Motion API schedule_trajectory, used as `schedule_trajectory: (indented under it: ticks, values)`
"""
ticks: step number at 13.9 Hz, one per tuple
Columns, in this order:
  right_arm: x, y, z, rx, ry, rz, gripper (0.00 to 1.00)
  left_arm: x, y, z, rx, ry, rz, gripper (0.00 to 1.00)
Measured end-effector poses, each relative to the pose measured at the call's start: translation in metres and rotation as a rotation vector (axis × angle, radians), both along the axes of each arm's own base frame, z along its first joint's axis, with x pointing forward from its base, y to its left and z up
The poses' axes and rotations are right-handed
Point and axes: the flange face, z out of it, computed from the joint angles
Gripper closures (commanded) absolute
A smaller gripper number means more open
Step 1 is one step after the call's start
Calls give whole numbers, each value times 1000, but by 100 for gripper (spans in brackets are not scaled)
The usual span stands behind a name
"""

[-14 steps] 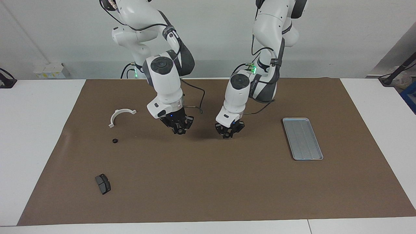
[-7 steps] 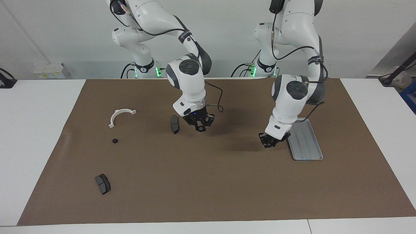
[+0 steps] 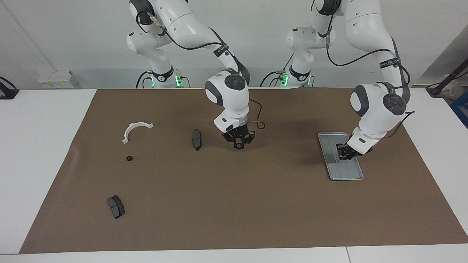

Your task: Pick bearing gear from pile to tray

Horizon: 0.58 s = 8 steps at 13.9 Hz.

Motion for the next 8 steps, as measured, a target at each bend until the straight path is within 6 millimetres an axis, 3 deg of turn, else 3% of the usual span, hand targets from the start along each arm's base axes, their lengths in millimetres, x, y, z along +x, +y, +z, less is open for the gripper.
schedule_trajectory:
  ticks: [2,4,6,8]
  values:
    - [0,0,-4,-2,3,0,40,-13,8,-14,-5,-10,-7,80]
    - [2,-2,-4,-3,2,-3,34,-20,6,-19,-10,-16,-7,59]
    - [6,-6,-2,-1,-6,-13,23,-20,3,-15,-23,-25,-2,49]
    - [15,-18,6,3,-18,-32,21,-18,0,-8,-29,-44,-2,43]
